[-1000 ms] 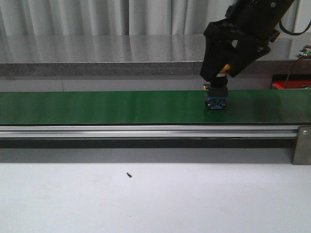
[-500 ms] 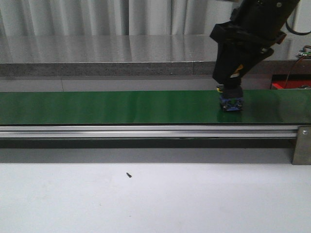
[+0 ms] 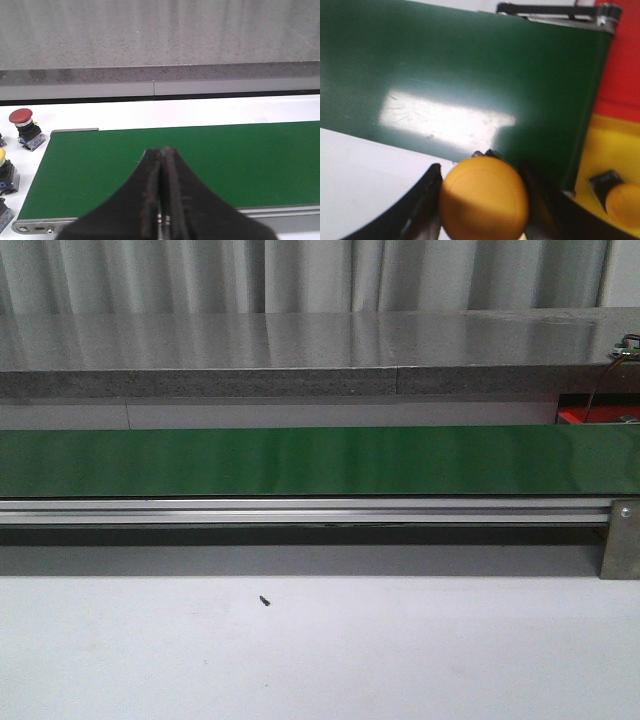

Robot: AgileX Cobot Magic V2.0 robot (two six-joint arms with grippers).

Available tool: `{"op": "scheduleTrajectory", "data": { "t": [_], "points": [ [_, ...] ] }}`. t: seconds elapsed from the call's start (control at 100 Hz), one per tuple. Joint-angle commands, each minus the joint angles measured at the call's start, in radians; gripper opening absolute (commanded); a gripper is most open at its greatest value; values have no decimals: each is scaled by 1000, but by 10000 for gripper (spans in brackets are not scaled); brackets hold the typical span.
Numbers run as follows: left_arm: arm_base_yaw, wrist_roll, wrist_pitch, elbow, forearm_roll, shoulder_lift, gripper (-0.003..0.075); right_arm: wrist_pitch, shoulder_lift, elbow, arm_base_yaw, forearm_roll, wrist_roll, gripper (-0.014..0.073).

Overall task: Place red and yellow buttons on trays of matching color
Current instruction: 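Carry the second yellow button with the right gripper to the yellow tray, then open the right gripper on the yellow tray and withdraw it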

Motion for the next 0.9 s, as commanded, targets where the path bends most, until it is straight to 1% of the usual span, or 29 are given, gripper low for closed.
{"op": "scheduleTrajectory", "data": {
  "t": [0.0,0.21,0.3,0.41,0.66,0.89],
  "points": [
    [-8,-2,-79,-27,-8,-4,-20,-69,-91,77,-77,47,2,183],
    [-8,-2,-79,-27,-8,-4,-20,-143,-167,290,-232,52,0,183],
    [-8,-2,-79,-27,-8,-4,-19,-199,-171,351,-272,54,0,183],
    [-8,-2,-79,-27,-8,-4,-20,-276,-167,397,-279,56,0,183],
    [-8,-2,-79,-27,-8,-4,-19,-398,-158,420,-279,46,-1,183],
    [-8,-2,-79,-27,-8,-4,-19,-413,-86,431,-279,46,-1,183]
  ]
}}
